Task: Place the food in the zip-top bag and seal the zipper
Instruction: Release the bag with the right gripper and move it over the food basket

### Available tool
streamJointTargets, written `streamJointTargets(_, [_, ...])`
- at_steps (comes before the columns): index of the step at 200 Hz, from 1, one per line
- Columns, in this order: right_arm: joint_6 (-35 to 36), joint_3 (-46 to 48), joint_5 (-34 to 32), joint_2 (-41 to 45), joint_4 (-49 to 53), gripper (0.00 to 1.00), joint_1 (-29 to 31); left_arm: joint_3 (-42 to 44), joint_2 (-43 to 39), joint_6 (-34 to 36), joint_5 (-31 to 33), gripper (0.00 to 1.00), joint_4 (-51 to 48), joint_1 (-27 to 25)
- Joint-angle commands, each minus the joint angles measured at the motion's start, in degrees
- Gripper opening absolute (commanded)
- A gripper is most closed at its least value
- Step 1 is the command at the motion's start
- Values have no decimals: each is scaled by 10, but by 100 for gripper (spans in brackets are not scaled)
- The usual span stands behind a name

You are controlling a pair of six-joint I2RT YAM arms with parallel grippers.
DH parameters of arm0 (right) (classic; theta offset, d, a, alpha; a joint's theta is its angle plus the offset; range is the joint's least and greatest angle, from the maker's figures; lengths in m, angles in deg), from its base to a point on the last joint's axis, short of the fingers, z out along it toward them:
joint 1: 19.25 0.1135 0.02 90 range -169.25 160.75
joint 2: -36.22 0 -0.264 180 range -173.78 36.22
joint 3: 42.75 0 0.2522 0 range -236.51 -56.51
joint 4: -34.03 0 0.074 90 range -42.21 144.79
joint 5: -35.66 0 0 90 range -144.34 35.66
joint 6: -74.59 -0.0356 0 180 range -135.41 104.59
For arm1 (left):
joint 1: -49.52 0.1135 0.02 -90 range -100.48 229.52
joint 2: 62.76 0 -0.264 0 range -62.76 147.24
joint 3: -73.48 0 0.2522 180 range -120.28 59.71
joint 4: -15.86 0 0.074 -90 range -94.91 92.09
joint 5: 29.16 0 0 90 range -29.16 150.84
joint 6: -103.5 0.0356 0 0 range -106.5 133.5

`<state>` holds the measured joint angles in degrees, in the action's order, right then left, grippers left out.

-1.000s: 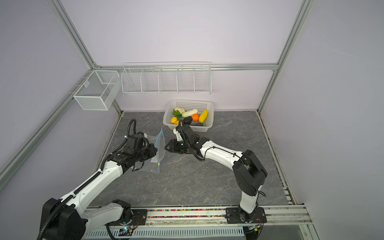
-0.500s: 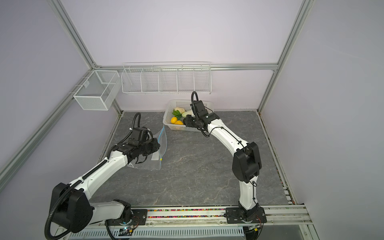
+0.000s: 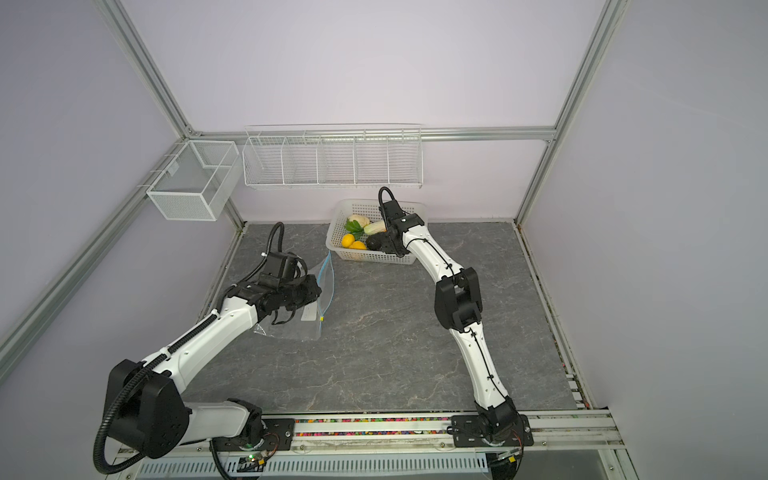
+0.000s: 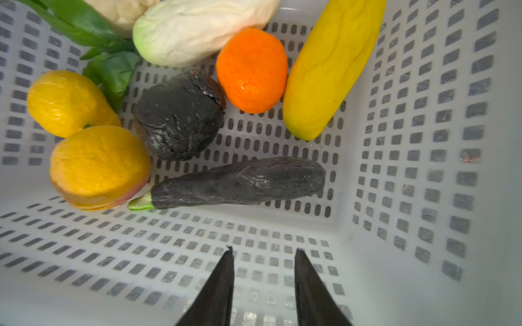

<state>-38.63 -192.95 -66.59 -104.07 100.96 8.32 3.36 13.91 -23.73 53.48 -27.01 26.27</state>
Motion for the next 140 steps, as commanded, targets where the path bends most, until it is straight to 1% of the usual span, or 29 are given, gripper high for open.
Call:
streamJointTargets(1, [12, 0, -22, 6, 28, 37, -11, -18, 6, 10, 1, 0, -15, 3])
streamJointTargets(55, [21, 75, -30, 31, 21, 36, -43, -17, 5, 22, 8, 0, -20, 8])
streamJointTargets(69, [23, 92, -34, 42, -1, 36, -45, -15, 1, 24, 9, 0, -20, 8])
streamJointTargets(105, [32, 125, -47, 64, -4, 35, -45, -6, -8, 21, 9, 0, -19, 9])
streamJointTargets(140, [37, 195, -59, 105, -23, 35, -47, -6, -15, 24, 10, 0, -23, 9])
